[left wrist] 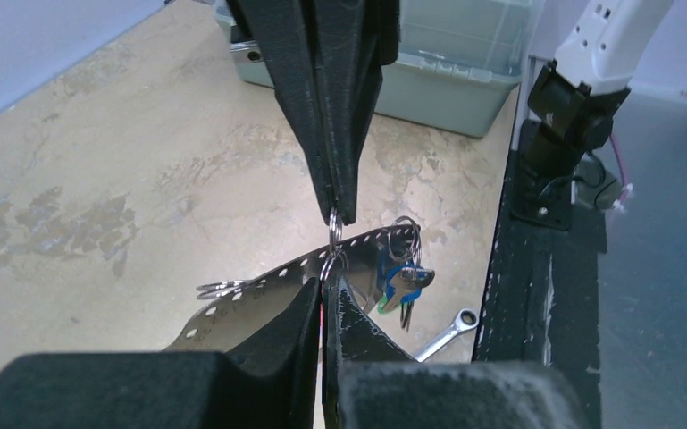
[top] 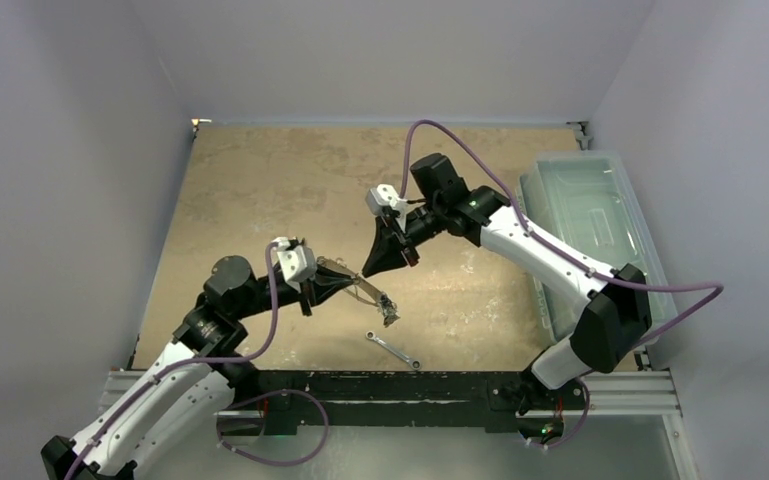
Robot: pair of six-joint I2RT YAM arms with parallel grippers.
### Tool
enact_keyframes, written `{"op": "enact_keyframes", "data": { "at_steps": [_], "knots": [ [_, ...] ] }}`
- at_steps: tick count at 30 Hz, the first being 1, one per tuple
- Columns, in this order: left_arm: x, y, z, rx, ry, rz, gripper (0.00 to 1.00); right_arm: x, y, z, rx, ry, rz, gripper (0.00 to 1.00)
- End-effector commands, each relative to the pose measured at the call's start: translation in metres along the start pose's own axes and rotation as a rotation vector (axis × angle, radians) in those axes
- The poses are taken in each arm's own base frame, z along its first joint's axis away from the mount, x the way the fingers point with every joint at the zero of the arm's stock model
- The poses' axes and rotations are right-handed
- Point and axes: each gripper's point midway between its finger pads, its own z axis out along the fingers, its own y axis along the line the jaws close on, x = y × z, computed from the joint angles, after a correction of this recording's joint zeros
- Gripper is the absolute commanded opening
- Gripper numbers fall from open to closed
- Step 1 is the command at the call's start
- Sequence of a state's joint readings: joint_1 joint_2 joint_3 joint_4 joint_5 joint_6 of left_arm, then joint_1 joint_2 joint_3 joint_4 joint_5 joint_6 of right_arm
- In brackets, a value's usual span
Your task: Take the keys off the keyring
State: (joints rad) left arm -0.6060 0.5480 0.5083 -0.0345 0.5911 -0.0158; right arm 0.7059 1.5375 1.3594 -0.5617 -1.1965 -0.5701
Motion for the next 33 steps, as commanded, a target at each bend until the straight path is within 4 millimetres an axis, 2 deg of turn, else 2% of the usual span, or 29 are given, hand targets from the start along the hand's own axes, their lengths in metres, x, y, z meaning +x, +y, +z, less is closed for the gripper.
{"op": "enact_keyframes", "data": {
  "at_steps": [1, 6, 10, 15, 21, 33],
  "knots": [
    [-0.015, 0.012, -0.001, -0.072, -0.082, -0.130, 0.00, -0.027, 0.005, -0.013, 0.019, -0.038, -0.090, 0.00],
    [-0.018, 0.029, -0.002, -0.149, -0.146, -0.360, 0.00, -0.029, 0.004, -0.016, 0.029, -0.042, -0.094, 0.00],
    [-0.010, 0.041, 0.000, -0.181, -0.174, -0.582, 0.00, -0.031, 0.003, -0.016, 0.041, -0.043, -0.093, 0.00],
    [-0.005, 0.049, 0.007, -0.191, -0.201, -0.758, 0.00, -0.030, -0.004, -0.017, 0.075, -0.038, -0.087, 0.00],
    [0.025, 0.062, 0.015, -0.293, -0.121, -1.080, 0.00, -0.028, -0.014, -0.017, 0.126, -0.030, -0.070, 0.00],
    [0.031, 0.078, 0.006, -0.552, -0.044, -1.403, 0.00, -0.025, -0.028, -0.015, 0.182, -0.020, -0.058, 0.00]
  ]
}}
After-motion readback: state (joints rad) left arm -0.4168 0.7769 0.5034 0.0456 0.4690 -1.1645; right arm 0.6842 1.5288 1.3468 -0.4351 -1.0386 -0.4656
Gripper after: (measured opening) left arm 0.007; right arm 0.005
